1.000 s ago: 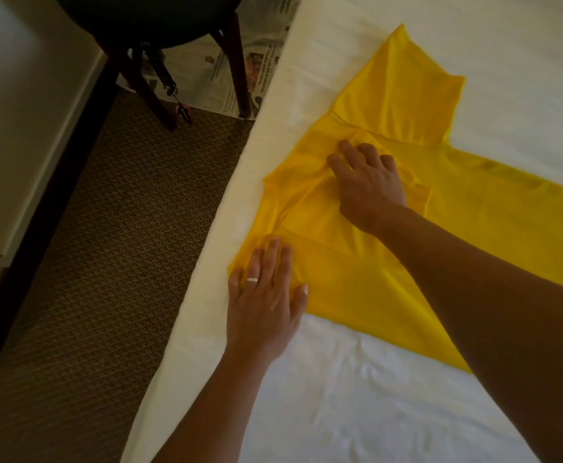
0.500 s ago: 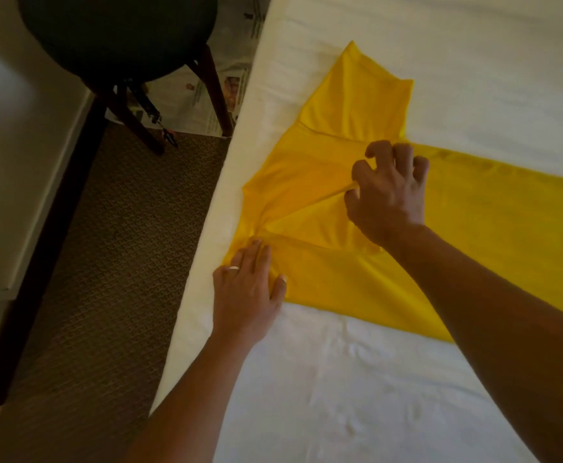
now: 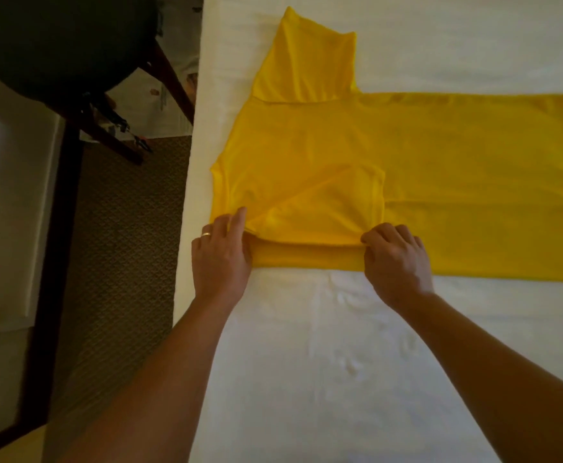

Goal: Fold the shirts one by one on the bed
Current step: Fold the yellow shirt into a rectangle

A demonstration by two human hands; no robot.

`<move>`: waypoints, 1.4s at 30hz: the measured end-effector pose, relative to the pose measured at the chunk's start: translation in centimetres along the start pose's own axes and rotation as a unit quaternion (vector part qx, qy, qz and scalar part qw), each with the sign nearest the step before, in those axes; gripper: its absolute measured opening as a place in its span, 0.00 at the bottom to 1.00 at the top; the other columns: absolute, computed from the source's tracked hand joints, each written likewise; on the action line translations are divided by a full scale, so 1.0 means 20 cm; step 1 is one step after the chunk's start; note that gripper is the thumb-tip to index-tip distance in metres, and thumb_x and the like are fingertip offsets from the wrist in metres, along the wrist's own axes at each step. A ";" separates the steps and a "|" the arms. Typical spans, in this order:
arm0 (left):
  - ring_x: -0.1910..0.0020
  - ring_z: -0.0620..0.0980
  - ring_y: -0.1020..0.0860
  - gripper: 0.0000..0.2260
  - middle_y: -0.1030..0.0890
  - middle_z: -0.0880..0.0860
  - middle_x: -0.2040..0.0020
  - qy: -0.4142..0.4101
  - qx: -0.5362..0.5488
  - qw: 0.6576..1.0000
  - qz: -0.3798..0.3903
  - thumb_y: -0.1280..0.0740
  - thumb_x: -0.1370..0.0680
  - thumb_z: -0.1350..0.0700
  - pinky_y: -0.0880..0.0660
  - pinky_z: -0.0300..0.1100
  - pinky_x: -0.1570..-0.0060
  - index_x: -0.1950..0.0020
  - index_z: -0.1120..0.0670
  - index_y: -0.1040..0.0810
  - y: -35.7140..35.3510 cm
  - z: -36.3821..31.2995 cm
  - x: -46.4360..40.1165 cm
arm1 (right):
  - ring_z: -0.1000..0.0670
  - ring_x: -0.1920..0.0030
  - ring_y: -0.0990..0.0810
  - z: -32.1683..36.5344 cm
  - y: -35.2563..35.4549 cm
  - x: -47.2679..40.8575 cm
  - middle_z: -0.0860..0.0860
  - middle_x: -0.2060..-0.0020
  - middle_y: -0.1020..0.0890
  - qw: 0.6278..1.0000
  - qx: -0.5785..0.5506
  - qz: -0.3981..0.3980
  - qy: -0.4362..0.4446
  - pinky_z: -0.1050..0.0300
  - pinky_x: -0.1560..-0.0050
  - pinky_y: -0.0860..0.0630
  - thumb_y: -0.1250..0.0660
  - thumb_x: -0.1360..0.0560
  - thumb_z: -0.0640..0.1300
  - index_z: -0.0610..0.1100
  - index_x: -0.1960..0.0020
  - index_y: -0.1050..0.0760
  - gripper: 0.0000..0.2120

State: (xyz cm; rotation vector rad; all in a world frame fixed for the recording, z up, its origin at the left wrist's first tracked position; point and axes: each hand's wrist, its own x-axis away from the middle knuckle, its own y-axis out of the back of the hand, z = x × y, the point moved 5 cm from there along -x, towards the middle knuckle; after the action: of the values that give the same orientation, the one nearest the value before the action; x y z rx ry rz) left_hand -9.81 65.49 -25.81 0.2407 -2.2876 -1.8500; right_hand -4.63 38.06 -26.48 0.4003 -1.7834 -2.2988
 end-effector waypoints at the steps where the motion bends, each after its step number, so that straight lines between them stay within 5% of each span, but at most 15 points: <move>1: 0.45 0.64 0.24 0.22 0.22 0.59 0.40 -0.021 -0.007 1.000 -0.006 0.30 0.23 0.61 0.27 0.57 0.51 0.29 0.53 0.27 0.00 0.00 0.00 | 0.36 0.57 0.21 -0.02 0.01 0.01 0.43 0.57 0.18 1.000 -0.011 -0.003 -0.002 0.45 0.60 0.23 0.28 0.33 0.31 0.41 0.56 0.19 0.09; 4: 0.55 0.63 0.22 0.15 0.21 0.58 0.50 -0.086 -0.046 0.995 -0.025 0.28 0.27 0.64 0.28 0.54 0.58 0.41 0.55 0.20 0.00 0.02 0.03 | 0.37 0.56 0.21 -0.06 0.00 0.07 0.44 0.54 0.17 0.999 -0.041 -0.001 0.022 0.46 0.59 0.22 0.33 0.29 0.36 0.41 0.54 0.17 0.07; 10: 0.60 0.61 0.23 0.05 0.20 0.56 0.57 -0.164 -0.099 0.979 -0.071 0.29 0.26 0.64 0.31 0.53 0.60 0.53 0.55 0.20 0.03 0.10 0.05 | 0.38 0.57 0.22 -0.10 0.00 0.12 0.43 0.56 0.19 0.996 -0.061 -0.006 0.068 0.44 0.60 0.23 0.34 0.24 0.40 0.40 0.51 0.18 0.07; 16: 0.51 0.62 0.23 0.16 0.21 0.57 0.45 -0.153 -0.093 0.983 -0.045 0.32 0.21 0.56 0.29 0.54 0.56 0.34 0.54 0.22 0.03 0.11 0.07 | 0.37 0.56 0.22 -0.14 -0.02 0.16 0.43 0.55 0.19 0.996 -0.060 0.008 0.066 0.43 0.60 0.22 0.34 0.25 0.40 0.39 0.50 0.17 0.09; 22: 0.57 0.61 0.24 0.07 0.21 0.56 0.56 -0.149 -0.099 0.983 -0.052 0.27 0.25 0.62 0.31 0.53 0.60 0.49 0.56 0.18 0.01 0.10 0.08 | 0.38 0.57 0.23 -0.15 0.00 0.16 0.42 0.54 0.21 0.996 -0.055 0.008 0.069 0.44 0.61 0.23 0.36 0.22 0.39 0.38 0.47 0.19 0.09; 28: 0.57 0.60 0.25 0.08 0.23 0.56 0.56 -0.129 -0.096 0.985 -0.057 0.34 0.26 0.52 0.34 0.53 0.58 0.54 0.55 0.18 0.04 0.05 0.11 | 0.40 0.56 0.24 -0.15 0.04 0.16 0.44 0.55 0.21 0.994 -0.039 0.026 0.096 0.48 0.59 0.28 0.37 0.22 0.46 0.41 0.51 0.18 0.12; 31: 0.51 0.61 0.24 0.16 0.21 0.58 0.47 -0.130 -0.061 0.988 -0.053 0.35 0.25 0.48 0.32 0.53 0.55 0.44 0.56 0.19 0.04 -0.07 0.11 | 0.39 0.52 0.24 -0.10 0.07 0.07 0.42 0.49 0.21 0.996 -0.042 0.020 0.072 0.45 0.55 0.27 0.39 0.21 0.50 0.41 0.46 0.19 0.15; 34: 0.43 0.62 0.25 0.22 0.22 0.59 0.37 -0.163 -0.062 0.985 0.017 0.38 0.23 0.45 0.28 0.55 0.50 0.34 0.55 0.23 -0.06 -0.18 0.12 | 0.37 0.36 0.27 -0.05 -0.01 0.02 0.41 0.32 0.26 0.991 0.005 0.118 0.058 0.40 0.43 0.26 0.43 0.21 0.56 0.44 0.30 0.27 0.25; 37: 0.44 0.63 0.24 0.22 0.23 0.59 0.37 -0.133 -0.101 0.984 0.053 0.39 0.22 0.44 0.28 0.55 0.51 0.34 0.55 0.22 -0.10 -0.19 0.13 | 0.37 0.25 0.37 -0.09 -0.08 0.04 0.43 0.21 0.39 0.974 0.054 0.216 0.042 0.37 0.34 0.32 0.52 0.21 0.65 0.49 0.21 0.39 0.33; 42: 0.45 0.62 0.25 0.25 0.24 0.61 0.40 -0.068 -0.140 0.986 0.057 0.36 0.27 0.42 0.31 0.56 0.49 0.36 0.57 0.24 -0.08 -0.25 0.13 | 0.37 0.31 0.31 -0.20 0.00 0.06 0.41 0.27 0.31 0.978 0.035 0.200 0.039 0.39 0.38 0.29 0.46 0.24 0.63 0.45 0.28 0.30 0.32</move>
State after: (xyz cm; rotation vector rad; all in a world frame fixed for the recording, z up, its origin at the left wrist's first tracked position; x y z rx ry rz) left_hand -11.00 59.75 -26.14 -0.0587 -2.0376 -2.1543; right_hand -4.35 34.12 -27.59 0.1231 -1.7242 -1.9221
